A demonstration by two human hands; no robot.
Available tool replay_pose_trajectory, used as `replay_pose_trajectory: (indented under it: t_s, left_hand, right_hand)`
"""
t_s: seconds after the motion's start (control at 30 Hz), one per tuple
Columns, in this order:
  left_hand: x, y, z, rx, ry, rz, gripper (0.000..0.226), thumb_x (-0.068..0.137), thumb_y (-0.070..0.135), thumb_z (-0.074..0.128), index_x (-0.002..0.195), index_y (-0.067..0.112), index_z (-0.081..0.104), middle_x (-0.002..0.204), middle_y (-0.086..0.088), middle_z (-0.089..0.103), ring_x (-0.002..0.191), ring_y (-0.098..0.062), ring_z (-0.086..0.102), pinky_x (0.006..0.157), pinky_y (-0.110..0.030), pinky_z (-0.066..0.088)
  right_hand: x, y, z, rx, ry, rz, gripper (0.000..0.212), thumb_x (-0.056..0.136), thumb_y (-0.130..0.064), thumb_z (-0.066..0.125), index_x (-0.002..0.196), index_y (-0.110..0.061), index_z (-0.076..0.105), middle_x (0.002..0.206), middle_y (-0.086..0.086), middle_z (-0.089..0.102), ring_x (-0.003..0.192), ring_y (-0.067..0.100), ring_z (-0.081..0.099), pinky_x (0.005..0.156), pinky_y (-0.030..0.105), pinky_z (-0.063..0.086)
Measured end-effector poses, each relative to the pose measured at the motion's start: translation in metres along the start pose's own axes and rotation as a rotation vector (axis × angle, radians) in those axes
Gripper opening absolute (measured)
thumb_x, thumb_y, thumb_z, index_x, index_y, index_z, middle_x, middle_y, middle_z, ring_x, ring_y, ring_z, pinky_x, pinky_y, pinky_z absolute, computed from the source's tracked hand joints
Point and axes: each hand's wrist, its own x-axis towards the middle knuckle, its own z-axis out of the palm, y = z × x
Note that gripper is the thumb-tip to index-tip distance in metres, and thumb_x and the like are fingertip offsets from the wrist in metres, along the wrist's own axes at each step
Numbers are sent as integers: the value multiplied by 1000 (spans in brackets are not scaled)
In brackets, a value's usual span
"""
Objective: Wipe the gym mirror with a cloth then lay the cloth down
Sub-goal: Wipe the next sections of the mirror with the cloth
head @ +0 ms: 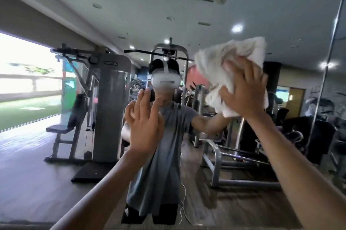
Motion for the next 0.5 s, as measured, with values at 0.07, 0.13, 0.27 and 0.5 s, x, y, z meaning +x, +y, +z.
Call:
replay_pose_trajectory:
  t_s: [0.07, 0.13, 0.27, 0.5]
  left_hand:
    - [-1, 15, 5, -8, -22, 1, 48, 90, 12, 42, 135, 10, 58, 154, -23, 38, 148, -27, 19, 115, -40, 1]
    - [-3, 29, 11, -9, -42, 6, 49, 90, 15, 38, 134, 11, 60, 153, -22, 40, 147, -28, 22, 115, -41, 3]
    - [-5, 35, 15, 4, -68, 2, 50, 90, 24, 45, 138, 13, 55, 156, -21, 34, 147, -29, 19, 109, -47, 14]
    - [4, 52, 20, 14, -115, 84, 63, 90, 39, 41, 147, 11, 48, 160, -23, 27, 150, -31, 15, 111, -47, 12]
  right_hand:
    - [-7, -24, 6, 4, 46, 268, 68, 83, -50, 46, 148, -30, 41, 150, 6, 41, 132, 25, 32, 101, 47, 32]
    - [-31, -44, 11, 3, 18, 188, 69, 84, -51, 45, 149, -31, 40, 152, 9, 38, 135, 27, 31, 103, 49, 27]
    - [-74, 1, 0, -80, -154, -624, 77, 75, -55, 48, 148, -35, 34, 152, 7, 31, 136, 29, 33, 98, 55, 37]
    - [-27, 78, -8, 9, -13, 494, 70, 82, -50, 40, 149, -29, 38, 155, 7, 35, 139, 34, 32, 104, 53, 32]
